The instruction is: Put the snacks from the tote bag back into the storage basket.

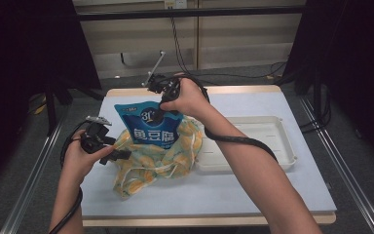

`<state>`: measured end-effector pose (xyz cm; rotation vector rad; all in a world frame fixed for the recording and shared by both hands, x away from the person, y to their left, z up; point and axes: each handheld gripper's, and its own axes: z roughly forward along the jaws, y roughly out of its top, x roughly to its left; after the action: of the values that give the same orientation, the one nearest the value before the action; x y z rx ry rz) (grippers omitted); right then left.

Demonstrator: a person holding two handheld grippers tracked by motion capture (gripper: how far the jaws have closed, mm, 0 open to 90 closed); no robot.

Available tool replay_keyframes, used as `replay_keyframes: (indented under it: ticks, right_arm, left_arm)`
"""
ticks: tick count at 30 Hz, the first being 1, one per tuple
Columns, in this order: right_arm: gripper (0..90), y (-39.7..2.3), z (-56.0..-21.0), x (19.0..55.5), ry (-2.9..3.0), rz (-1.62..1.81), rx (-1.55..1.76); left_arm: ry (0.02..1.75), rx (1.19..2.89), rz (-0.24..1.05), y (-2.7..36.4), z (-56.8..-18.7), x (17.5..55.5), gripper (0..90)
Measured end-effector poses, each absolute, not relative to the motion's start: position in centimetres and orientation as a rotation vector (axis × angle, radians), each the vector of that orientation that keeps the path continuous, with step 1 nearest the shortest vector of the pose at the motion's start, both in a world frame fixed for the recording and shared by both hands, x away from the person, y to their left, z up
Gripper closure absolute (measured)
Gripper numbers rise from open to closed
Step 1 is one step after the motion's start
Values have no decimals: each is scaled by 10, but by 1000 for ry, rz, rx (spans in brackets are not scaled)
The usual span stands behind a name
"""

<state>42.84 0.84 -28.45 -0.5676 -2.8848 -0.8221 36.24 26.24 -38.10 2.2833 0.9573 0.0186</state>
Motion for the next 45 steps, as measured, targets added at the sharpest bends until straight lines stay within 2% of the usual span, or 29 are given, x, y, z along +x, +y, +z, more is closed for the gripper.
replay_keyframes:
  ticks: [4,20,45]
  right_arm:
    - [897,8,-285,429,-2883,-826,-546]
    - [900,11,-278,424,-2861,-833,-516]
    - [900,13,-217,417,-2883,-869,-526]
  left_arm:
    - [955,2284,20,263,-381,362,48]
    - [947,2306,11,265,-381,363,52]
    - [970,2280,5,268,-384,359,51]
